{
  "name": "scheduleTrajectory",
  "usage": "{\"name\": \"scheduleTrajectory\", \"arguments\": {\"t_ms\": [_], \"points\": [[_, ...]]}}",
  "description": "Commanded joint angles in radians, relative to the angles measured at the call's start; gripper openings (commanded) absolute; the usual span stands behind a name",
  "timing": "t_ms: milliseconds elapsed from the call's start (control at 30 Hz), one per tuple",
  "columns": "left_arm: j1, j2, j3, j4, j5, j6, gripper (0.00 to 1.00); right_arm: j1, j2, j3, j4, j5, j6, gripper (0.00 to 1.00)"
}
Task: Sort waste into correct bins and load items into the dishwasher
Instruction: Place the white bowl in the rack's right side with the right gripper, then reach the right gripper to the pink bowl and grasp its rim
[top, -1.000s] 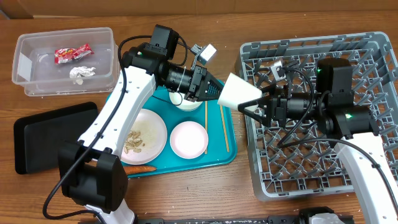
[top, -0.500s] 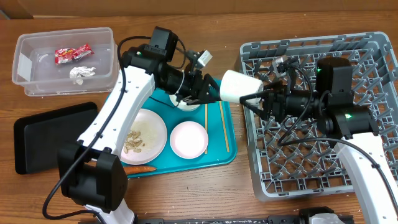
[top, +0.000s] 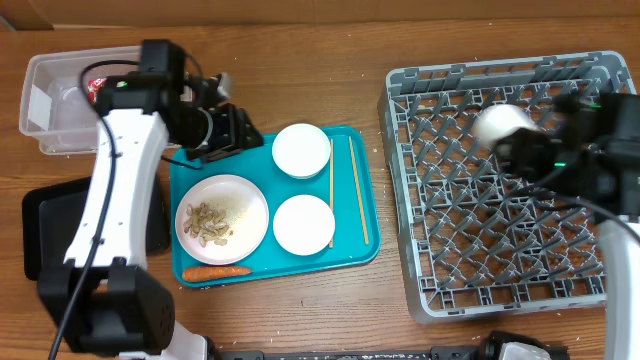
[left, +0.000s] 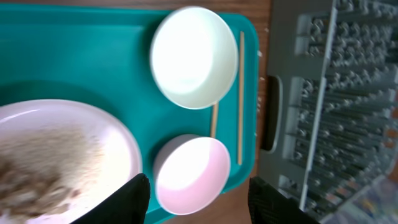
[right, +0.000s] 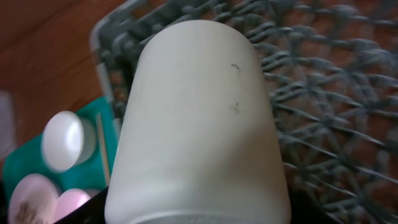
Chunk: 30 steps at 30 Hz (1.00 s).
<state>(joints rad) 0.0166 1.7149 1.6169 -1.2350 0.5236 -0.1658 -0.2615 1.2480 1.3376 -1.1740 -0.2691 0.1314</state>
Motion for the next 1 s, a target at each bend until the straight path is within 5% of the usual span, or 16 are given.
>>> {"name": "scheduleTrajectory", "arguments": {"t_ms": [0, 200, 433, 700, 967], "points": [[0.024, -0.043, 0.021, -0.003, -0.124, 0.001, 0.53, -0.131, 0.001, 0.021, -0.063, 0.166, 0.031, 0.48], [0.026, -0.043, 0.021, 0.002, -0.142, 0.000, 0.53, -0.336, 0.069, -0.004, -0.160, 0.261, 0.066, 0.49], [0.024, -0.043, 0.021, 0.002, -0.142, 0.000, 0.53, -0.413, 0.158, -0.056, -0.191, 0.261, 0.068, 0.50], [0.024, -0.043, 0.021, -0.003, -0.142, 0.001, 0.56, -0.413, 0.236, -0.114, -0.166, 0.275, 0.068, 0.78], [0.024, -0.043, 0.021, -0.018, -0.176, 0.005, 0.59, -0.412, 0.227, -0.042, -0.205, 0.181, 0.069, 0.80]]}}
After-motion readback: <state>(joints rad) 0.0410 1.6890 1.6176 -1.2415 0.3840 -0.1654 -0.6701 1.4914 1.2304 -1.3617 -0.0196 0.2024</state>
